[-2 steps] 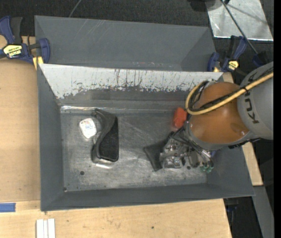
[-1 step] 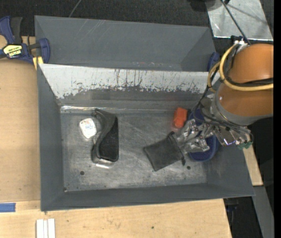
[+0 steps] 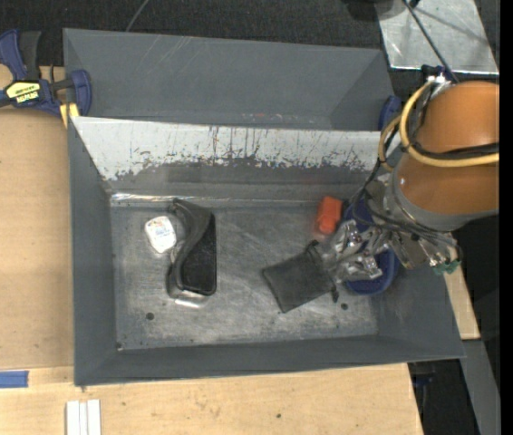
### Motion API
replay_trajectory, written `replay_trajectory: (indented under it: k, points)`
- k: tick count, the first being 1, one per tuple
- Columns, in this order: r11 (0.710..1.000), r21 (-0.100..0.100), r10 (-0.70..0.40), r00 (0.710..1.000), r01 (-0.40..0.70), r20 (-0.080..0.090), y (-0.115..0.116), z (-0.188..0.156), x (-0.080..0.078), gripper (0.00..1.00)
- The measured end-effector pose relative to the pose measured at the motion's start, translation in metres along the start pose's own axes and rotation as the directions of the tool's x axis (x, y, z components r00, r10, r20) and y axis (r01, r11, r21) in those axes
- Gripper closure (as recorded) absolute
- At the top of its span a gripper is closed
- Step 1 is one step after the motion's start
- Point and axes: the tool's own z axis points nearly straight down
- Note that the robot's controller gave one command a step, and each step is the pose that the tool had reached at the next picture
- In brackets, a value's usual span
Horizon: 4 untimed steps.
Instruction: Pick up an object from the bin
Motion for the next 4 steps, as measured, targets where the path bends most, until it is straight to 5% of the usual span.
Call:
replay_trajectory:
  k: [1,2,3,4]
  points:
    - [1.000,0.000,0.001,1.000,-0.001,0.000,0.000,0.000,0.000,1.00]
    - [1.000,-0.004,-0.010,1.000,0.010,-0.008,0.004,0.123,0.003,1.00]
    - [1.000,0.001,0.008,1.000,-0.008,0.002,-0.005,0.103,0.006,1.00]
    - [1.000,0.000,0.007,1.000,-0.007,0.000,-0.005,0.104,0.006,0.00]
